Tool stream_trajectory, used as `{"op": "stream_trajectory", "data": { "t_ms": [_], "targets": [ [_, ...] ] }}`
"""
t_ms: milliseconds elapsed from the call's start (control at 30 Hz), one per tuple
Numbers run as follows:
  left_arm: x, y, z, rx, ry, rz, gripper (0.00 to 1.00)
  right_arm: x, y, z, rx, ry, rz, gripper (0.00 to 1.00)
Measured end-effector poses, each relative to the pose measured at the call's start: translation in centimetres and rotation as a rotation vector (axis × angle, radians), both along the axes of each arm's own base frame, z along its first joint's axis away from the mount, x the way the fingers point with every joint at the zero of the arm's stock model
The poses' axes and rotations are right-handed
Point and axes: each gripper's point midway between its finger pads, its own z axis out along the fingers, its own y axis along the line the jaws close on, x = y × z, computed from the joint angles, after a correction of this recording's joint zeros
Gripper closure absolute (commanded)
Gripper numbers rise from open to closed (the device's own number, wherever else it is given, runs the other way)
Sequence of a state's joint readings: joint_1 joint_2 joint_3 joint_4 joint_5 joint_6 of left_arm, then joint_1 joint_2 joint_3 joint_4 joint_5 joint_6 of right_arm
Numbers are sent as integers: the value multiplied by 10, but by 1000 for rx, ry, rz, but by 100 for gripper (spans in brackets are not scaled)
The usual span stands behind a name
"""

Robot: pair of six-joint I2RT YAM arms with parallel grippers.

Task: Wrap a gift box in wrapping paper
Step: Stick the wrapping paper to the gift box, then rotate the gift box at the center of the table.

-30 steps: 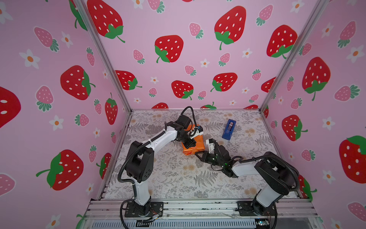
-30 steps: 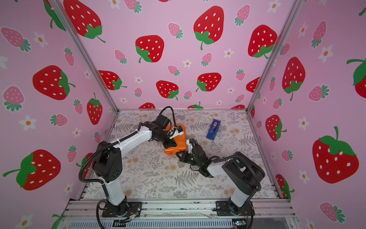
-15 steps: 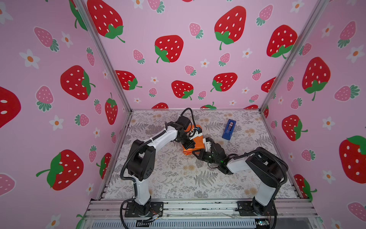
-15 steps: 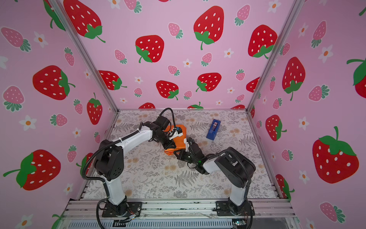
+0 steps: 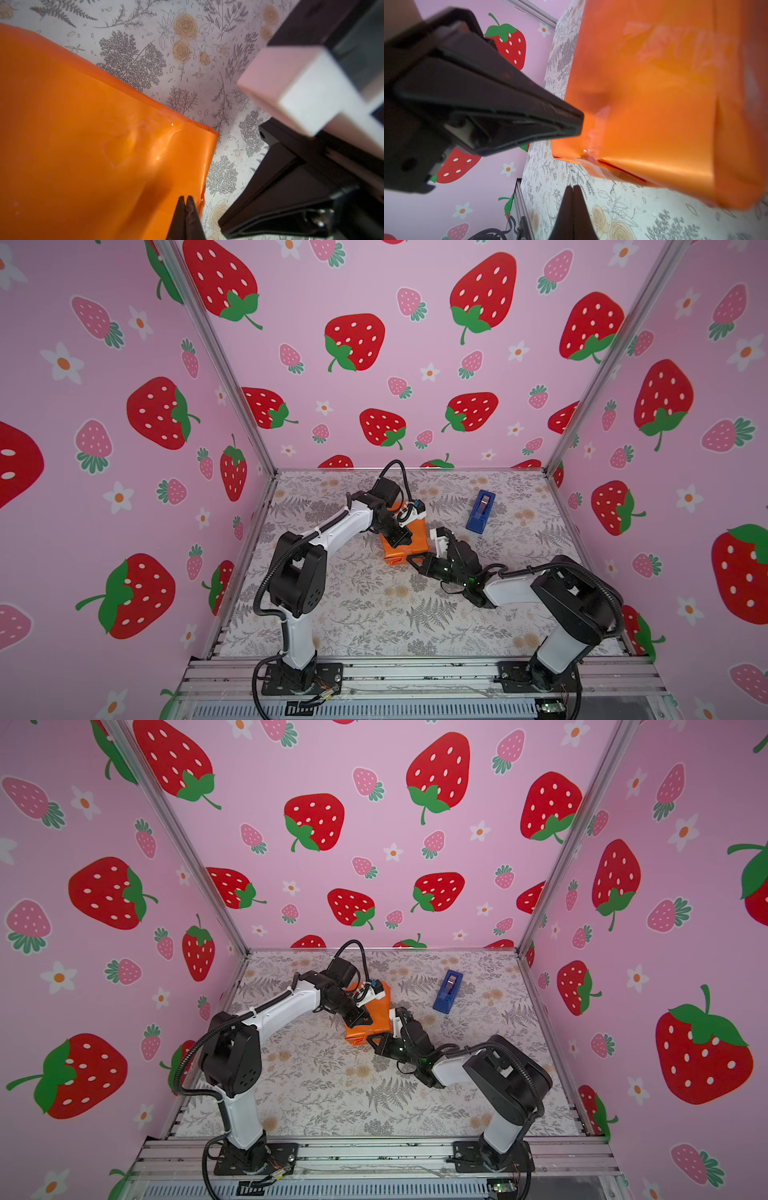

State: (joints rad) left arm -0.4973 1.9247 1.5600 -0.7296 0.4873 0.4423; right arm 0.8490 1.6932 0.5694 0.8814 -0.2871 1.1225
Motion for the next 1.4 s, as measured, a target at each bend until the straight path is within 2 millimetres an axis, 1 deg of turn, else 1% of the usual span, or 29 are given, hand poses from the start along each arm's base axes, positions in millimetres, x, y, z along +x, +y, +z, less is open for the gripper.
{"op": "stream_trajectory", "data": {
  "t_ms": [100, 167, 300, 500, 633, 733, 800, 867, 900, 967, 1033, 1100, 1167, 1233, 1267, 1333, 1400],
  "targets": [
    [3, 0, -11, 11, 21, 4, 100, -5, -2, -12, -21, 27, 12, 100],
    [2, 1, -23, 22, 52, 6, 100, -6, -2, -18, -30, 38, 17, 100],
    [3, 1, -22, 7, 59, 7, 100, -5, -1, -25, -43, 46, 18, 100],
    [3, 2, -22, 3, 60, 9, 100, 11, 8, -25, -40, 33, 6, 100],
    [2, 4, -20, 5, 48, 16, 100, 22, 4, -21, -33, 18, -11, 100],
    [1, 10, -12, 10, 28, 39, 100, 26, -2, -16, -32, 15, -18, 100],
    [3, 16, -1, 12, -6, 68, 96, 24, -9, -5, -27, -2, -14, 100],
    [9, 24, 15, 5, -63, 119, 79, 23, -17, 12, -21, -30, -7, 100],
    [11, 31, 24, -2, -90, 157, 74, 23, -22, 22, -18, -51, -6, 100],
    [17, 46, 41, -32, -127, 247, 67, 28, -33, 40, -25, -98, -8, 92],
    [24, 70, 55, -79, -147, 372, 65, 38, -47, 49, -60, -135, -23, 76],
    [31, 96, 59, -120, -139, 495, 64, 55, -59, 51, -113, -154, -43, 61],
    [37, 121, 54, -153, -107, 608, 63, 76, -67, 51, -169, -163, -49, 55],
    [40, 134, 42, -167, -56, 673, 62, 95, -68, 47, -207, -160, -31, 52],
    [41, 136, 36, -173, -28, 685, 62, 104, -66, 43, -225, -156, -15, 51],
    [42, 133, 22, -197, 35, 697, 59, 115, -60, 31, -250, -139, 32, 51],
    [44, 129, 8, -222, 102, 704, 56, 115, -53, 17, -260, -110, 83, 53]
  ]
}}
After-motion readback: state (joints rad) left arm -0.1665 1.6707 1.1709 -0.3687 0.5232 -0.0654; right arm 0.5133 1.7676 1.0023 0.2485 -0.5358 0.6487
